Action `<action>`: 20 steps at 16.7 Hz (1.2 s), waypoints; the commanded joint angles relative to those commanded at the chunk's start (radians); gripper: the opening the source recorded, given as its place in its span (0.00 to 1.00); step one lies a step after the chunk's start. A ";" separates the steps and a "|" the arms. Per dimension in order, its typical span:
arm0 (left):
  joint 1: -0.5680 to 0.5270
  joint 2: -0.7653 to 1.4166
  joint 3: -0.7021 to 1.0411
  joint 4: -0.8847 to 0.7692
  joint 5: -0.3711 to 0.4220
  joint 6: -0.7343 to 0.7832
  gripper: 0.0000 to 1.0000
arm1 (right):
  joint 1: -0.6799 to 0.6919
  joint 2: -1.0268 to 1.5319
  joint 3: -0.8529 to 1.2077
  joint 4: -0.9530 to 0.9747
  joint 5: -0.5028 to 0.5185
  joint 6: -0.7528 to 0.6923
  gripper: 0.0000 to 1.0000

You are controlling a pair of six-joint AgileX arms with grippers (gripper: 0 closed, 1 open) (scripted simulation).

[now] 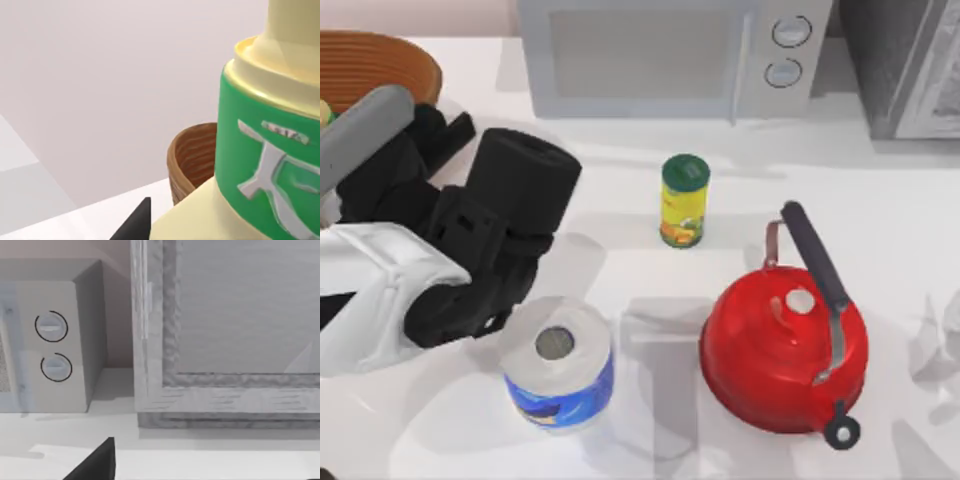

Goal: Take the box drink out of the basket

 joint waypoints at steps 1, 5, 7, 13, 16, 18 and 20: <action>0.014 0.008 0.016 -0.076 -0.002 -0.102 0.00 | 0.000 0.000 0.000 0.000 0.000 0.000 1.00; 0.009 0.063 0.044 -0.388 0.033 -0.456 0.00 | 0.000 0.000 0.000 0.000 0.000 0.000 1.00; -0.024 0.111 0.050 -0.519 0.042 -0.573 0.00 | 0.000 0.000 0.000 0.000 0.000 0.000 1.00; -0.114 0.224 0.065 -0.676 0.016 -0.717 0.00 | 0.000 0.000 0.000 0.000 0.000 0.000 1.00; -0.114 0.224 0.065 -0.676 0.016 -0.717 0.00 | 0.000 0.000 0.000 0.000 0.000 0.000 1.00; -0.114 0.224 0.065 -0.676 0.016 -0.717 0.15 | 0.000 0.000 0.000 0.000 0.000 0.000 1.00; -0.114 0.224 0.065 -0.676 0.016 -0.717 0.30 | 0.000 0.000 0.000 0.000 0.000 0.000 1.00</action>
